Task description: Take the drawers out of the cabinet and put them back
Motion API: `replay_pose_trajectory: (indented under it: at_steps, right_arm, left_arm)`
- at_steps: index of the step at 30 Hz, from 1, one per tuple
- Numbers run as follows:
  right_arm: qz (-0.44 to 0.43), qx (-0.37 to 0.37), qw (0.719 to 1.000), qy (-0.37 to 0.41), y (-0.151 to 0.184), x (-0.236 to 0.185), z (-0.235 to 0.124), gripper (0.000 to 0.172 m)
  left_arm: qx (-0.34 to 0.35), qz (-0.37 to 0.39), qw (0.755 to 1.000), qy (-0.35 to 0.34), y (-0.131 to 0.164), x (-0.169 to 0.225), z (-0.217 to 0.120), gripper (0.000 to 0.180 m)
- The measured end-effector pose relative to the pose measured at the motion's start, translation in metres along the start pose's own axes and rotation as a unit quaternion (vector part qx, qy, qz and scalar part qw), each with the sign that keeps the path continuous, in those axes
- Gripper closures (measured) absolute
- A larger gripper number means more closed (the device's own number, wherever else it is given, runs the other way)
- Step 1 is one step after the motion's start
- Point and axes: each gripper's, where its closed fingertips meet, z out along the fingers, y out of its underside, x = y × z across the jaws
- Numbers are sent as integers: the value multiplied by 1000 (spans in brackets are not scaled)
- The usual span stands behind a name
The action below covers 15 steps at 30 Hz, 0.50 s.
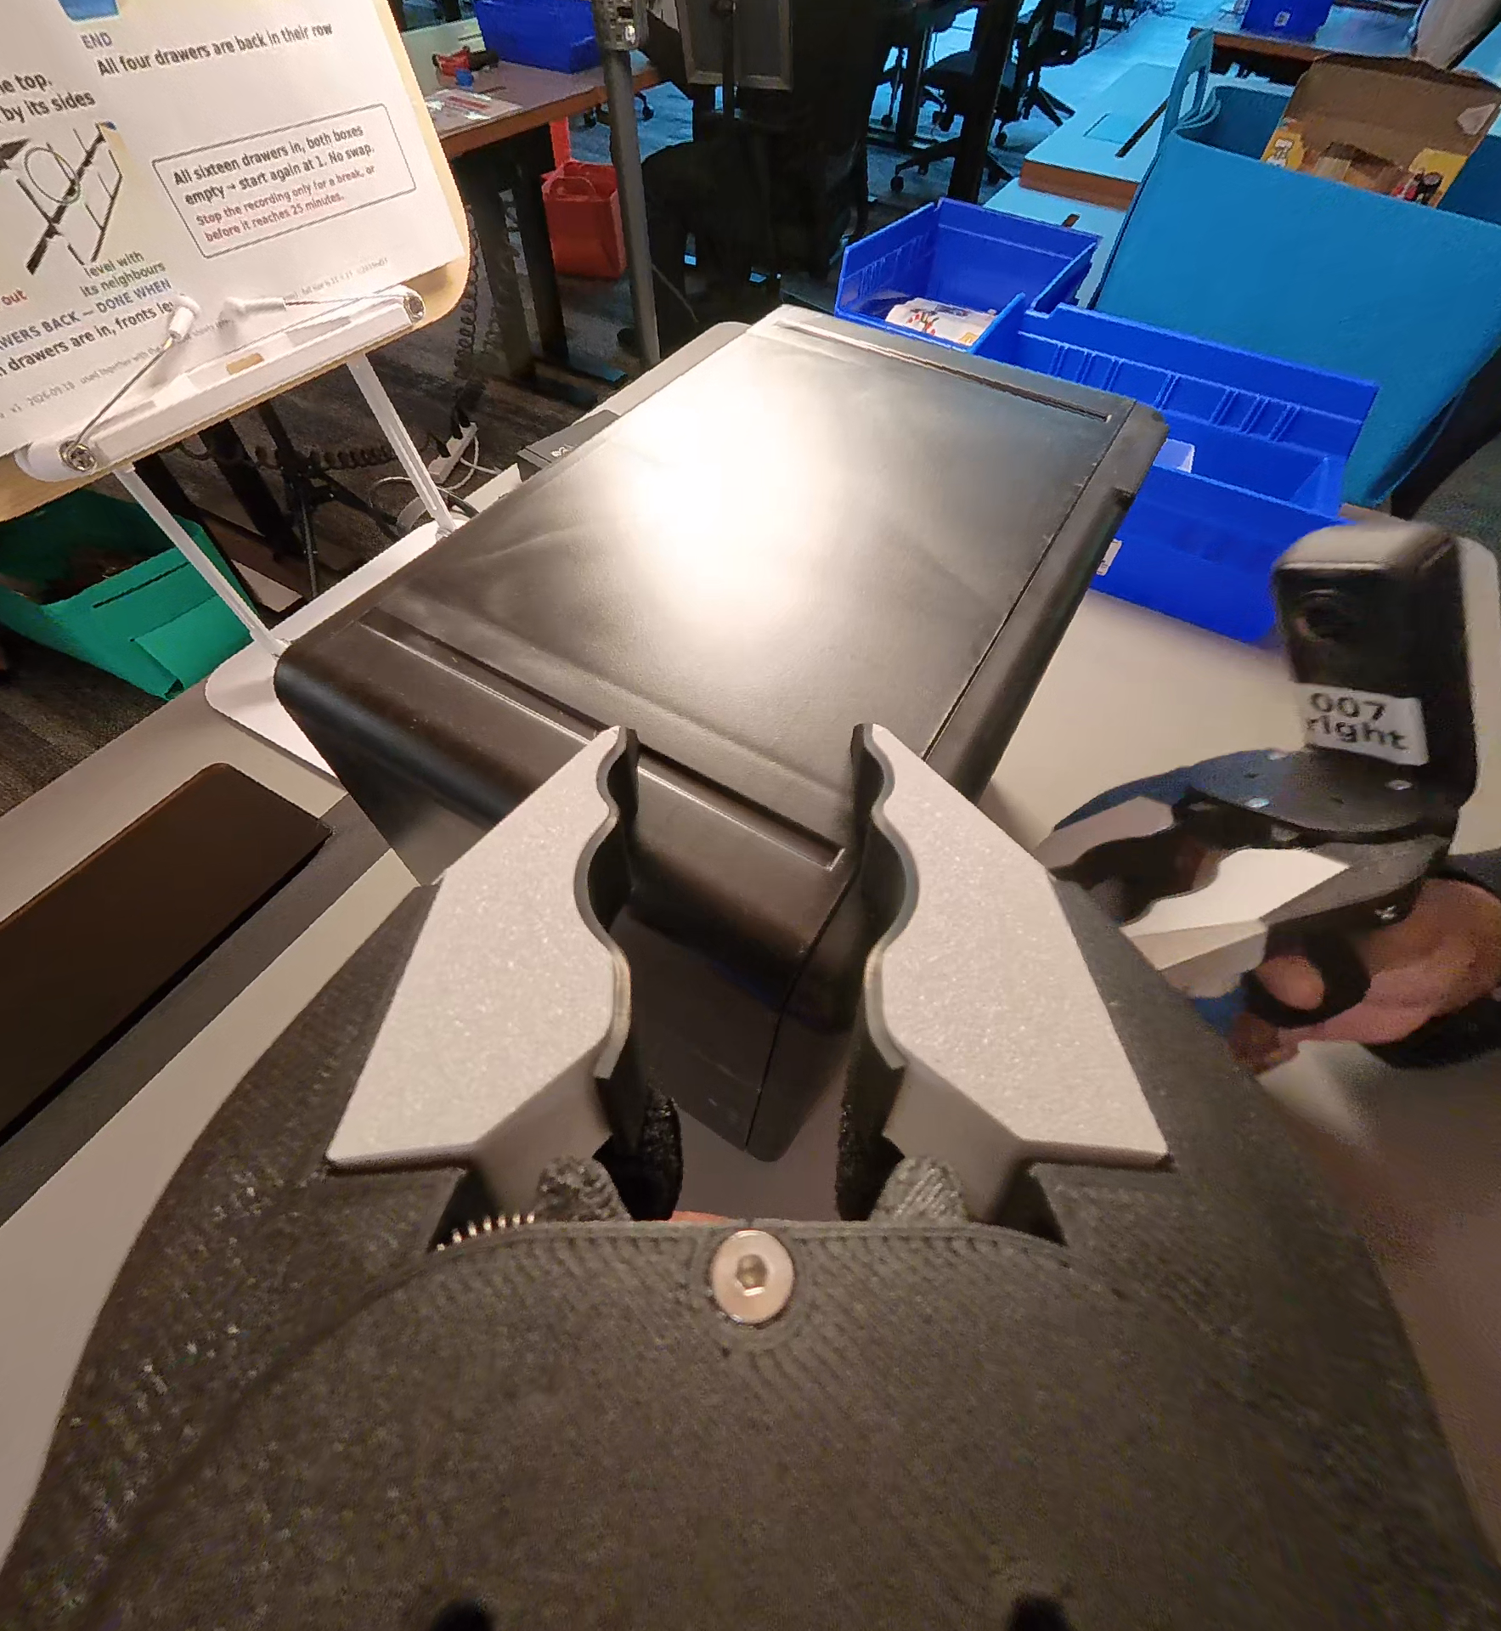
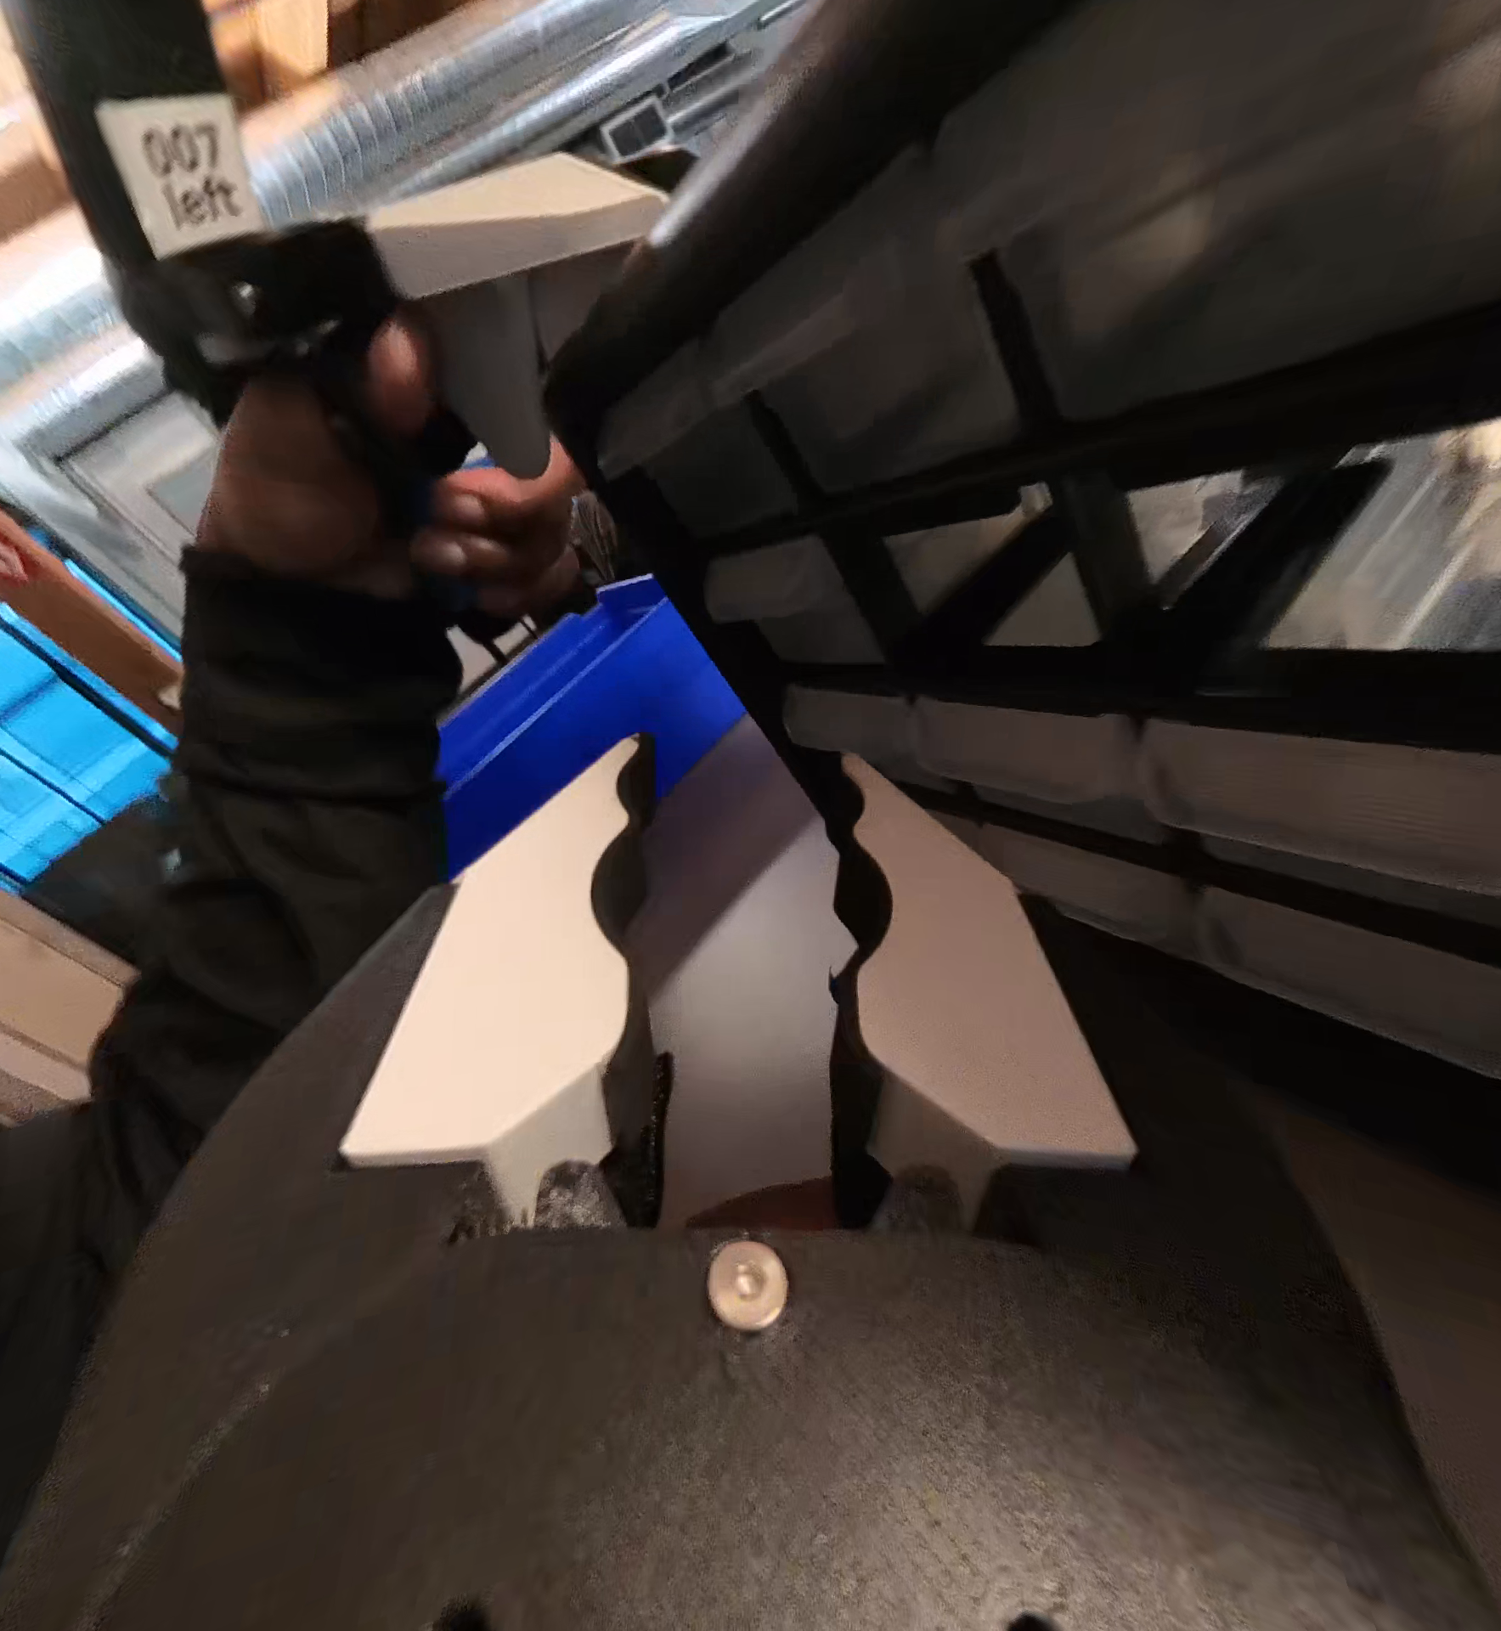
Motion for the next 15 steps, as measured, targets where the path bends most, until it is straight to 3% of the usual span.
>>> replay_pose_trajectory:
  at_steps: [8,15]
  right_arm:
    - [132,61,989,5,-15,14,37,133]
    - [142,96,985,-10,-21,6,50,146]
  left_arm:
    - [0,1,1000,0,0,0,0,131]
    - [1,0,1000,-4,0,-2,1,132]
